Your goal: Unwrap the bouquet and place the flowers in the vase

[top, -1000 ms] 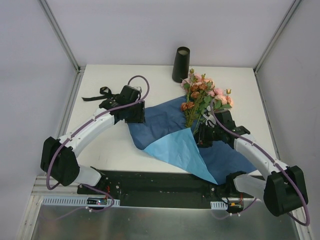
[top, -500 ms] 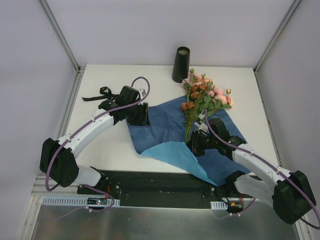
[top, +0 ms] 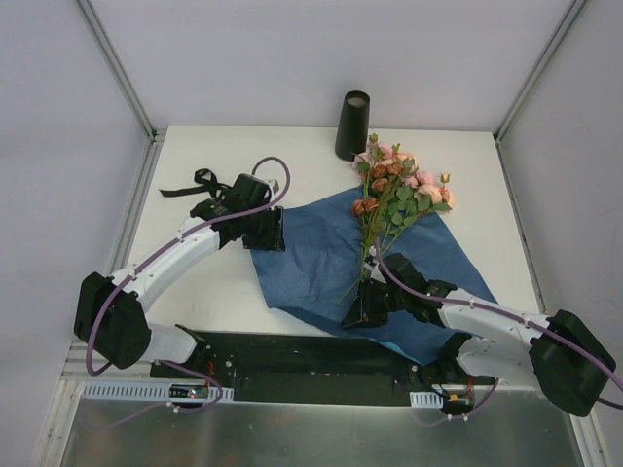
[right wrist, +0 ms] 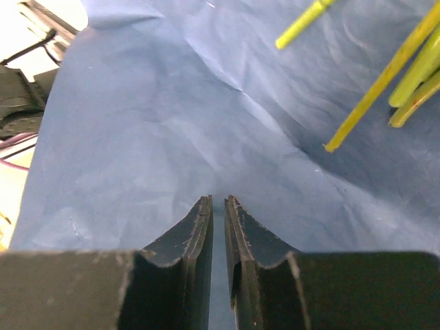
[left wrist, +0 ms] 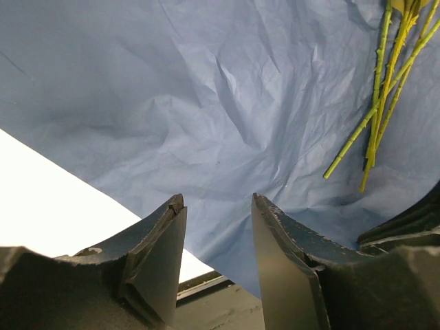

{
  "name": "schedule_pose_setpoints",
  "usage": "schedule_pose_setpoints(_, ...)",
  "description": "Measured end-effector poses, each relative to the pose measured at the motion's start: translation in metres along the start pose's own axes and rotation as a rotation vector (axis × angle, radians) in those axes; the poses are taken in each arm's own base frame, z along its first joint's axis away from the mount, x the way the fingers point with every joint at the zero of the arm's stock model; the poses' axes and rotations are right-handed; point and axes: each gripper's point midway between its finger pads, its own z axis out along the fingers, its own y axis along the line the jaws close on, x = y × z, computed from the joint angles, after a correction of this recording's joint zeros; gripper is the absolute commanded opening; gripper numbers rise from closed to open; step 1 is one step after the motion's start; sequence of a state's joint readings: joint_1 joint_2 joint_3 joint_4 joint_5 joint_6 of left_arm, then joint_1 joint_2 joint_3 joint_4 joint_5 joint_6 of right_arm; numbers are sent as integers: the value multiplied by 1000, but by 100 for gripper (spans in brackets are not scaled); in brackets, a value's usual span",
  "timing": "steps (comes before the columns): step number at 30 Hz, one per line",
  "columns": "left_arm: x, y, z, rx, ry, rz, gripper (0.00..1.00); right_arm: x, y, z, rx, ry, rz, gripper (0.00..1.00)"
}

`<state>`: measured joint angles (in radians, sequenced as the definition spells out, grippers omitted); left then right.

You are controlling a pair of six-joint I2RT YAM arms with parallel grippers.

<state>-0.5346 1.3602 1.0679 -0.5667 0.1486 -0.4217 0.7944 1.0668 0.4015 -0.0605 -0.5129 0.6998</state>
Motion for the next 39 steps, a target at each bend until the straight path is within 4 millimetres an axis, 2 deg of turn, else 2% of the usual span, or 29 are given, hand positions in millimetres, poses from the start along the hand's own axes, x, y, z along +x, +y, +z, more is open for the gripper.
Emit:
schedule_pose_setpoints(4,-6,-1,-7,0,-34,27,45,15,-12,12,57,22,1,19)
schedule_pose_setpoints(8,-15,1,-16,-21,-68,60,46,18,-17,18,99,-2,-15,18)
schedule_pose_setpoints(15,-31,-1,-35,-30,-129,141,46,7,-28,15,176,-108,-17,17)
schedule_pose_setpoints(22,-46,-3,-59,-35,-212,220,47,0,-23,13,179,-205,-19,17)
schedule_pose_setpoints(28,-46,-3,-67,-32,-231,252,50,-11,-44,7,262,-313,34,18)
schedule_pose_setpoints(30,-46,-3,-70,-29,-242,257,54,-15,-48,5,283,-350,49,18)
schedule_pose_setpoints(34,-41,4,-75,-45,-275,263,70,-24,-59,0,342,-430,74,21)
schedule_pose_setpoints(36,-37,10,-77,-64,-287,266,92,-30,-66,-7,392,-477,82,24)
schedule_pose_setpoints(37,-35,13,-79,-72,-293,270,99,-36,-67,-12,418,-514,85,25)
schedule_pose_setpoints(39,-35,18,-83,-92,-322,273,99,-53,-57,-24,432,-602,80,26)
